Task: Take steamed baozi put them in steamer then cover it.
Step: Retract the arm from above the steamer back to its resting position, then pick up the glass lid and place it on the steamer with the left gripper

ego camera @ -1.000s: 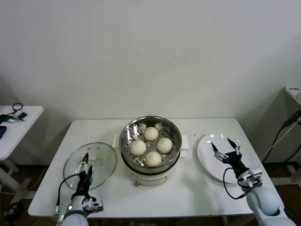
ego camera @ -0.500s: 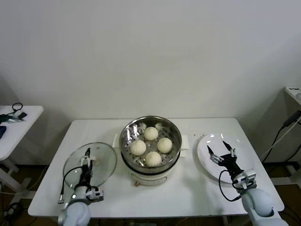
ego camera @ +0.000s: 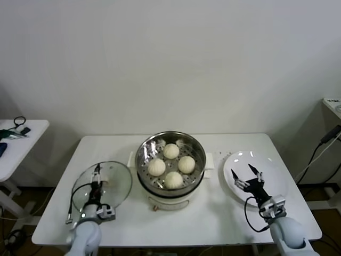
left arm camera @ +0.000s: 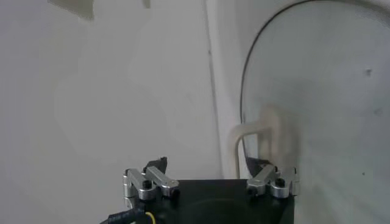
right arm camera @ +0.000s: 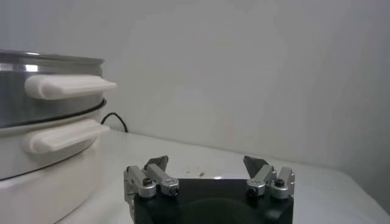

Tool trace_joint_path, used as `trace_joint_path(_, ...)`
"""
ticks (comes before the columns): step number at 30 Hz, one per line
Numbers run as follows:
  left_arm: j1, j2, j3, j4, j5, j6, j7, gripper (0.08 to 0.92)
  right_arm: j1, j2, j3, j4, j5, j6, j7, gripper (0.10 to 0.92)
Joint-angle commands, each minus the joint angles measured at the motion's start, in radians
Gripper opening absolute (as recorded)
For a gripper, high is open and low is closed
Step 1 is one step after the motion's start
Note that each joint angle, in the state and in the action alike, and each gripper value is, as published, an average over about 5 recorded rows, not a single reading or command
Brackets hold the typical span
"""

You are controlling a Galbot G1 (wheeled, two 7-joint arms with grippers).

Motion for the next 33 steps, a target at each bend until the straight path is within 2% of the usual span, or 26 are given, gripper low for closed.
trace_joint_path(1,-0.038,0.016,0.002,0.036,-0.020,-0.010,-0.008,0.823,-0.001,0.016,0.000,-0.014,-0.015,0.005,-0.007,0.823)
trace_joint_path(4,-0.042,0.017,0.004,0.038,-0.031,-0.021,-0.008,0.822,-0.001,0.021,0.000,-0.020,-0.024,0.007,-0.010,0.823)
trace_joint_path(7,-0.044,0.017,0.007,0.039,-0.034,-0.027,-0.006,0.784,-0.001,0.026,0.001,-0.026,-0.030,0.010,-0.014,0.823)
trace_joint_path(18,-0.035,0.022,0.008,0.032,-0.042,-0.043,0.000,0.464,0.000,0.041,0.011,-0.043,-0.042,0.017,-0.020,0.823)
trace_joint_path(26,-0.010,0.041,0.006,-0.033,-0.064,-0.043,0.004,0.212,0.004,0.041,0.017,-0.056,-0.048,0.028,-0.022,0.823)
trace_joint_path(29,0.012,0.054,0.004,-0.080,-0.079,-0.036,0.008,0.158,0.007,0.033,0.019,-0.063,-0.049,0.030,-0.023,0.823)
trace_joint_path(33,0.052,0.077,-0.004,-0.160,-0.098,-0.020,0.018,0.152,0.011,0.023,0.020,-0.064,-0.047,0.030,-0.023,0.823)
